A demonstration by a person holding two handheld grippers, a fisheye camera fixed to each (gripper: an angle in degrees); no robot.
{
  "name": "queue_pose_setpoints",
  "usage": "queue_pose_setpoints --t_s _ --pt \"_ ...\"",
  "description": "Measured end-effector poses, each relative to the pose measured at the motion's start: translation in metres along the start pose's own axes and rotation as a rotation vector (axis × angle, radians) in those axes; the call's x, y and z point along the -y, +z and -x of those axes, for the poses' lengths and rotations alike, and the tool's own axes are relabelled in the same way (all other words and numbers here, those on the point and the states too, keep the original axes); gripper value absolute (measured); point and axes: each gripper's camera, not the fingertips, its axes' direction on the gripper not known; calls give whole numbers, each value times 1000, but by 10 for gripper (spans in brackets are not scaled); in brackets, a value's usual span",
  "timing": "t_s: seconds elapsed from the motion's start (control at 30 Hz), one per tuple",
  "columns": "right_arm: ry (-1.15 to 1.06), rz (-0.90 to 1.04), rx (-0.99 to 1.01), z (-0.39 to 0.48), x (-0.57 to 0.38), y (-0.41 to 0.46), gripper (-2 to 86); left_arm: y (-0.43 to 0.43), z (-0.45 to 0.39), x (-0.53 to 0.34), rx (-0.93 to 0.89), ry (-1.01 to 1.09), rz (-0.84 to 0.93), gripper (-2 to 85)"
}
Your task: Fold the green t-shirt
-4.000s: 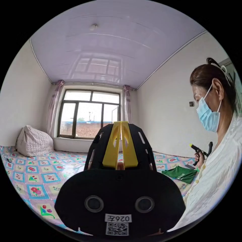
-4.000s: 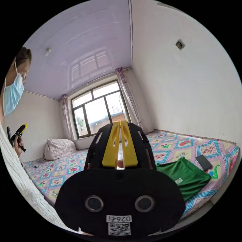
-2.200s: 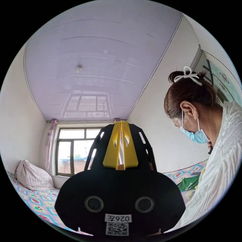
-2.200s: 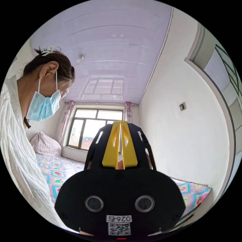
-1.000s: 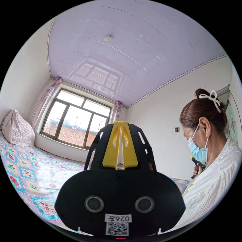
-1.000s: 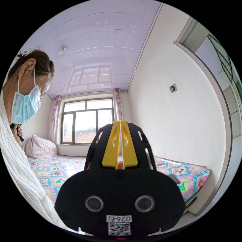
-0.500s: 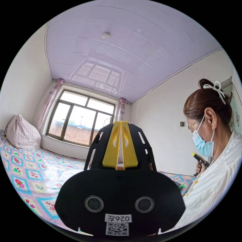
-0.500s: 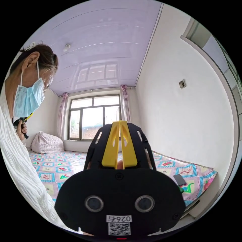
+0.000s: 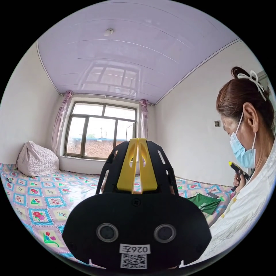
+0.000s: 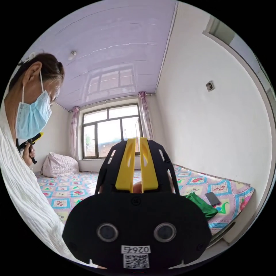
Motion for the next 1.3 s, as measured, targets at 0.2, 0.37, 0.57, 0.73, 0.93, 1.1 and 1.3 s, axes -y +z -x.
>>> queue_pose_setpoints --t_s 0.2,0.37,0.57,0.73,0.93,1.1,1.3 --pt "-39 45 -7 0 -2 27 -10 19 15 -9 40 40 54 -10" --pt "-38 98 -58 -2 -5 56 -9 44 35 -20 17 43 103 -8" --pt "30 176 -107 -24 -21 96 -4 116 63 -56 -91 13 265 24" --pt "60 331 -155 -43 -42 139 27 216 87 -117 -317 -158 476 94" --pt "68 587 -324 -68 -98 195 30 372 71 -240 -748 -431 840 101" --pt "112 798 -394 -98 -160 232 35 469 1 -328 -861 -451 1061 105" --pt "141 965 -421 -148 -218 275 46 561 -95 -404 -961 -384 1257 139"
